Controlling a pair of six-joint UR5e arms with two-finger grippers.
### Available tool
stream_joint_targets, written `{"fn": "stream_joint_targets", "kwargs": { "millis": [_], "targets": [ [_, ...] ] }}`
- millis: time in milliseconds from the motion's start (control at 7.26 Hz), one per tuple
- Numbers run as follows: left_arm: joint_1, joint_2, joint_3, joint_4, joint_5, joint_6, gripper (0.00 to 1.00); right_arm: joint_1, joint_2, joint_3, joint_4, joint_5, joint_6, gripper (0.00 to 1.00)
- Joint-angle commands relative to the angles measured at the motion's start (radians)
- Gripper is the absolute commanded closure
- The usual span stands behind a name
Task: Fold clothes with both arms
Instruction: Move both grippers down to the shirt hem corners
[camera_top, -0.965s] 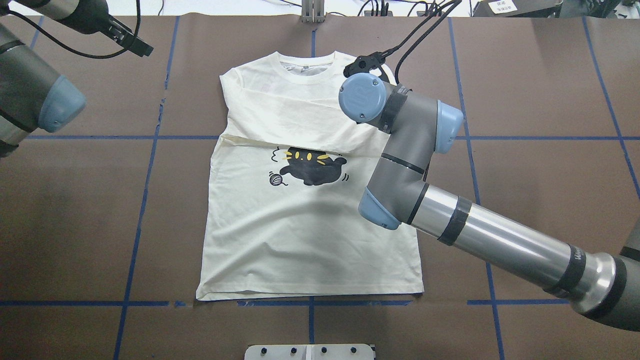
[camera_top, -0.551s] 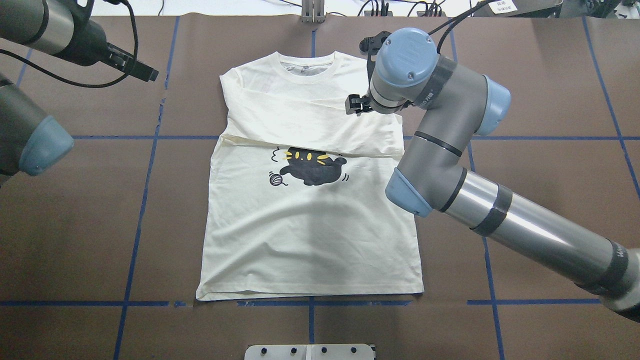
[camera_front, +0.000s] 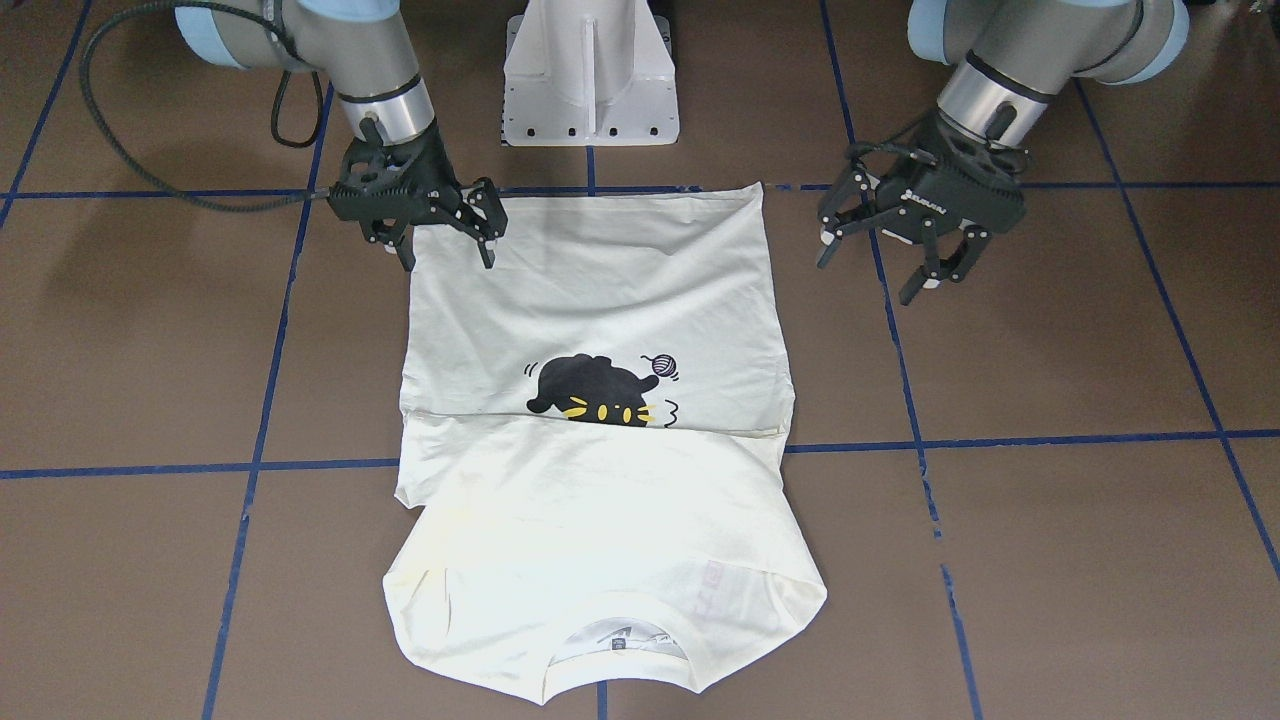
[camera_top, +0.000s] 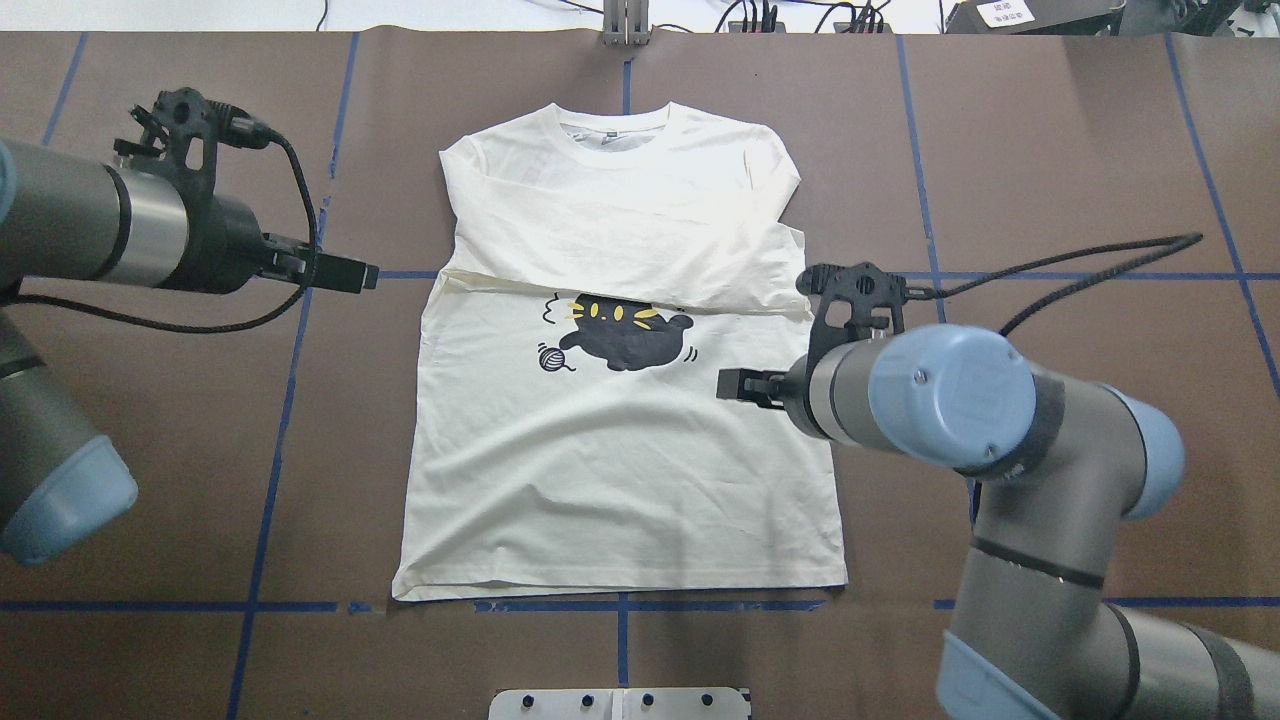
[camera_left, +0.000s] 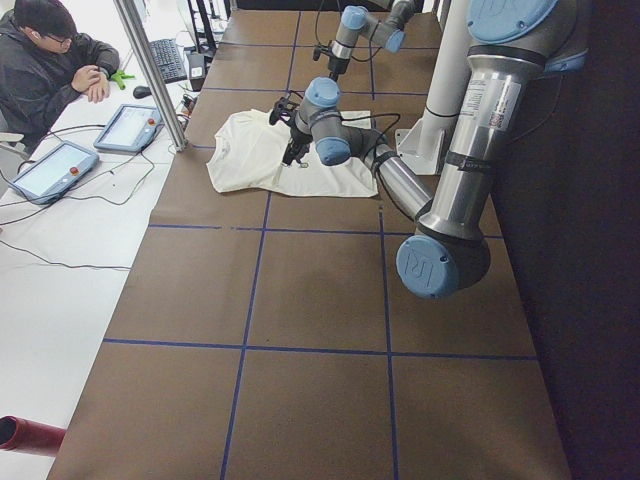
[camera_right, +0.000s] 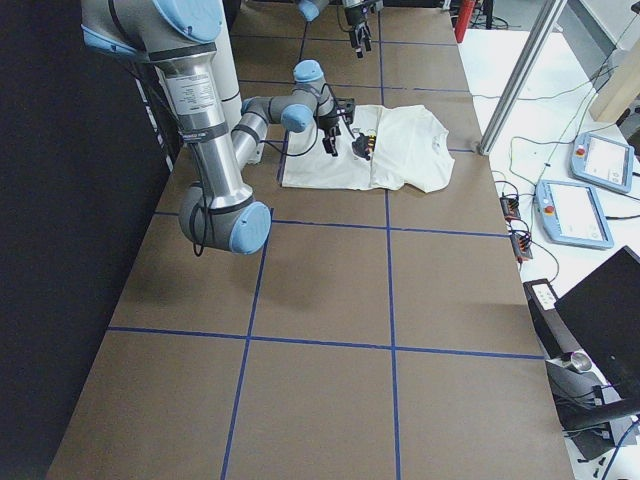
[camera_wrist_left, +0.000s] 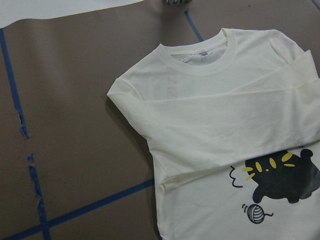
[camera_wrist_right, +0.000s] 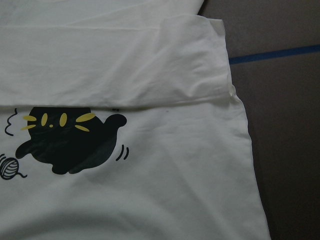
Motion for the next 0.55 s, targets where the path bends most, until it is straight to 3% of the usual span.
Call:
{"fn": "stream_joint_targets", "kwargs": {
  "millis": [0,138,276,413],
  "targets": [
    [0.184,0.094,-0.076,-0.004,0.158,-0.238,0.19,-0.191,-0.155,0.143,0.029,-0.148,0.238,0.07],
    [0.296,0.107,-0.076,-0.003,0.246,-0.38,0.32,-0.219,-0.224,0.144,0.137,-0.179,0.263,0.08],
    [0.403,0.127,-0.066,0.0,0.333,-0.473,0.32,-0.23,-0.312,0.144,0.262,-0.187,0.263,0.09],
    [0.485,0.151,-0.061,0.0,0.393,-0.542,0.32,-0.23,-0.347,0.144,0.283,-0.202,0.263,0.08]
  ]
}}
